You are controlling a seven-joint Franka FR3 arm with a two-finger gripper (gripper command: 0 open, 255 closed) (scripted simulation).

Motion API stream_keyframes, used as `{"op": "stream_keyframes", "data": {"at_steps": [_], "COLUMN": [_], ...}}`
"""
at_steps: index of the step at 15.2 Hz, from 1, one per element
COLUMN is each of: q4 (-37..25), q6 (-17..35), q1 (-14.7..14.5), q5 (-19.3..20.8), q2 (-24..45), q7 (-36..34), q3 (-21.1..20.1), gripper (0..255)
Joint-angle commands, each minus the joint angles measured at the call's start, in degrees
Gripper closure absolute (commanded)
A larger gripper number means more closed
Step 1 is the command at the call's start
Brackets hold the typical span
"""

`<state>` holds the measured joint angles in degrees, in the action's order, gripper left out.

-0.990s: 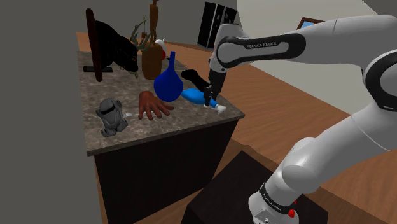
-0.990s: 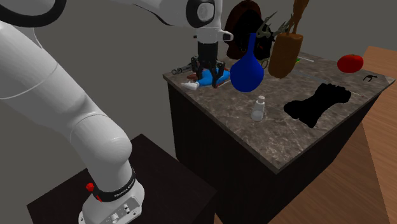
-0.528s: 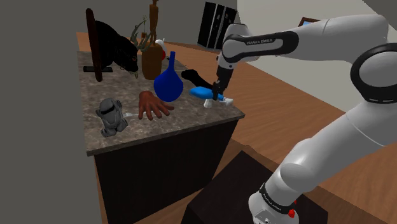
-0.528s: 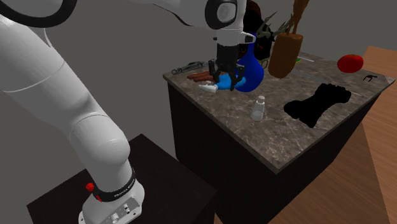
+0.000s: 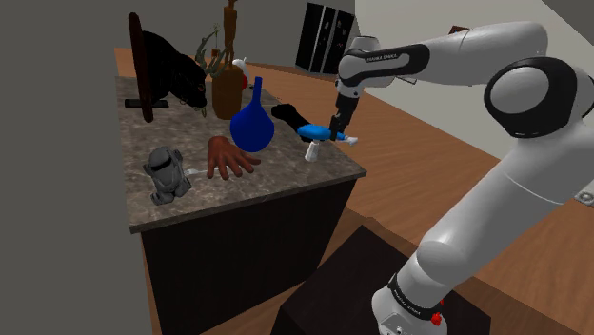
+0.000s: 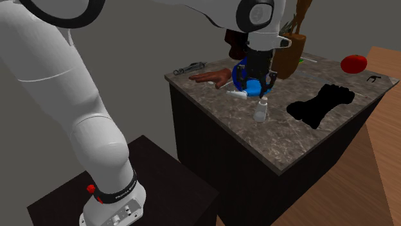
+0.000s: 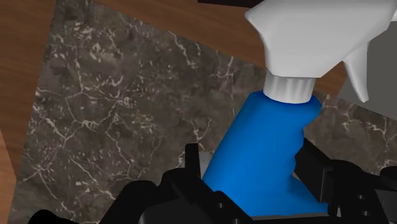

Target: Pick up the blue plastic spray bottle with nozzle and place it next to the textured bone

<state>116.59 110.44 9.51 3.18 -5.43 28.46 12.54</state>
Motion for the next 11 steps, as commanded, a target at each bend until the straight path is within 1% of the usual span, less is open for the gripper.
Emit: {"op": "stream_keyframes", "data": {"at_steps": [1,6,8,11], "q4": [-2.55,-11.09,-16.16,-14.33], "q6": [-0.03,-1.34,-2.41,-0.21], "q1": [1.25,4.35,6.14,6.23], "q5": [-0.39,-2.47,-3.91,-4.04], "q2": [2.45,9.74,13.87,14.26], "q7": [3.12,10.02,13.4,13.43], "q3": [1.62,4.68,5.94,5.83], "gripper": [255,255,255,255]}}
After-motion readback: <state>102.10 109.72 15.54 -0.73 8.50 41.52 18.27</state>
